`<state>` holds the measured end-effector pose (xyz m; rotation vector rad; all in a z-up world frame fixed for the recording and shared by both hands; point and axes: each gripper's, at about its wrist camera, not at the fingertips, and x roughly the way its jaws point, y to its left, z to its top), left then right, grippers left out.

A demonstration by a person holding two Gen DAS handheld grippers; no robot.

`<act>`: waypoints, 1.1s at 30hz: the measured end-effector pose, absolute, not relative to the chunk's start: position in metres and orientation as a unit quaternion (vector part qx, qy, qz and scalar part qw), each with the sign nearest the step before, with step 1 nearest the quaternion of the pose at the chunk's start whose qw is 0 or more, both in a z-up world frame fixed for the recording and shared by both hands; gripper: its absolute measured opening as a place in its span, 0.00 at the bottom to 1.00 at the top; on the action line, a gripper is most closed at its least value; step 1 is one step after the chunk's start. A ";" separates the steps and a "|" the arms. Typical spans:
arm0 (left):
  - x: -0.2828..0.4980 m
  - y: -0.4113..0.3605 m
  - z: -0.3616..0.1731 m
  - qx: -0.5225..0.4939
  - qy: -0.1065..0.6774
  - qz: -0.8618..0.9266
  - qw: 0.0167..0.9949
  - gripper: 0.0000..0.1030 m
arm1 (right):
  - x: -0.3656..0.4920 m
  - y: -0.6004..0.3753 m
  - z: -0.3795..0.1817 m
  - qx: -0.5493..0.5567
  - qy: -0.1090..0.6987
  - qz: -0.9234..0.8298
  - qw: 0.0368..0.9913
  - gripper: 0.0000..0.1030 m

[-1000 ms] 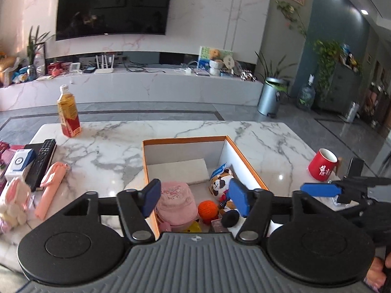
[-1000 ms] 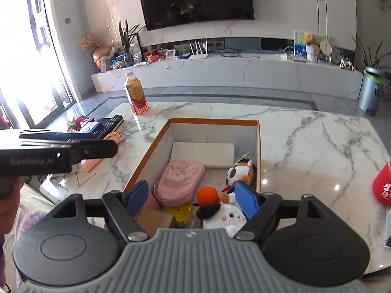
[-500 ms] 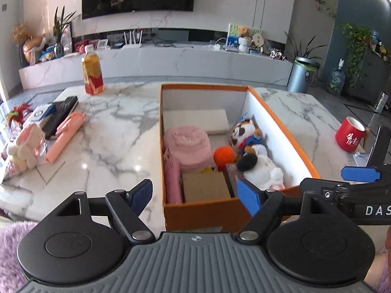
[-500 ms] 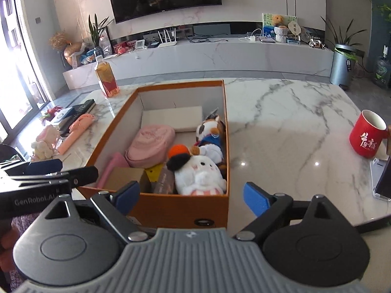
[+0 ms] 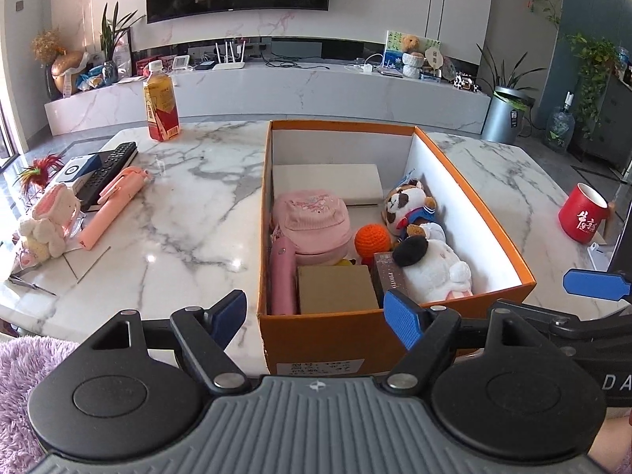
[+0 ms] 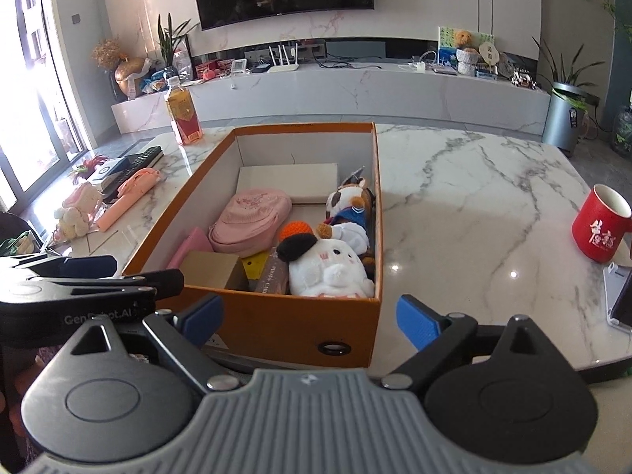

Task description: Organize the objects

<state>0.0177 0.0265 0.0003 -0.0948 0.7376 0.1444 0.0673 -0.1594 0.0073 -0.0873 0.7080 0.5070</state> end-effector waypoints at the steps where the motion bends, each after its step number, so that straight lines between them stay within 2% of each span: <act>1: 0.017 0.026 0.001 -0.045 0.359 0.072 0.929 0.88 | 0.067 -0.159 0.008 -0.042 0.341 0.247 0.906 0.92; 33: 0.015 0.025 -0.001 -0.045 0.368 0.082 0.925 0.88 | 0.068 -0.161 0.005 -0.027 0.352 0.243 0.904 0.93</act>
